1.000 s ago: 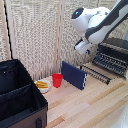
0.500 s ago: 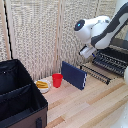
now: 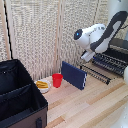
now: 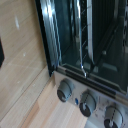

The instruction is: With care, position your gripper close to the oven tray handle. Make sure to grip the handle tightly. Delicately and attentively pull the tray out from the oven.

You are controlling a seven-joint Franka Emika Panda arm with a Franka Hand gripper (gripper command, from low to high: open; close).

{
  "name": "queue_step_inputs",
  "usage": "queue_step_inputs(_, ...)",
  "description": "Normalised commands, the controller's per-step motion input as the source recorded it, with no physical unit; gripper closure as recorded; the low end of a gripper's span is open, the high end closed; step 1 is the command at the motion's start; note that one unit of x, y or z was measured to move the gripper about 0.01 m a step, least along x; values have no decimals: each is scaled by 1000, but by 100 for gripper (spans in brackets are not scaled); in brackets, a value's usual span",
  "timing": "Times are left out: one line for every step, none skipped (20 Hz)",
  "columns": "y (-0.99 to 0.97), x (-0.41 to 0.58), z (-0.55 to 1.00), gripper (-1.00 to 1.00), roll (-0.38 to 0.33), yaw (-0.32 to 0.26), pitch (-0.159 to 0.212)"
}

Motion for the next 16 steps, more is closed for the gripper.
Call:
queue_step_inputs(-471, 46, -117, -100, -227, 92, 74)
queue_step_inputs(-429, 6, -126, -100, -245, 86, 69)
queue_step_inputs(-394, 0, -137, -100, -264, 79, 50)
queue_step_inputs(-403, 0, -203, -100, -257, 79, 21)
queue_step_inputs(-414, -37, -234, -100, -246, 83, 0)
queue_step_inputs(-451, -57, -231, -100, -232, 77, 0)
queue_step_inputs(-474, -46, -223, -100, -217, 68, 0)
queue_step_inputs(-500, -69, -191, -100, -174, 72, 0)
queue_step_inputs(-523, -57, -169, -100, -141, 77, 0)
queue_step_inputs(-497, -34, -146, -100, -110, 90, 0)
queue_step_inputs(-549, -26, -123, -100, -92, 91, 0)
queue_step_inputs(-549, 0, -123, -100, -73, 105, 6)
queue_step_inputs(-600, 0, -106, -100, -54, 112, 19)
queue_step_inputs(-586, 0, -71, -100, -51, 121, 19)
queue_step_inputs(-583, 0, -26, -100, -35, 125, 30)
queue_step_inputs(-571, 0, 0, -100, -3, 147, 36)
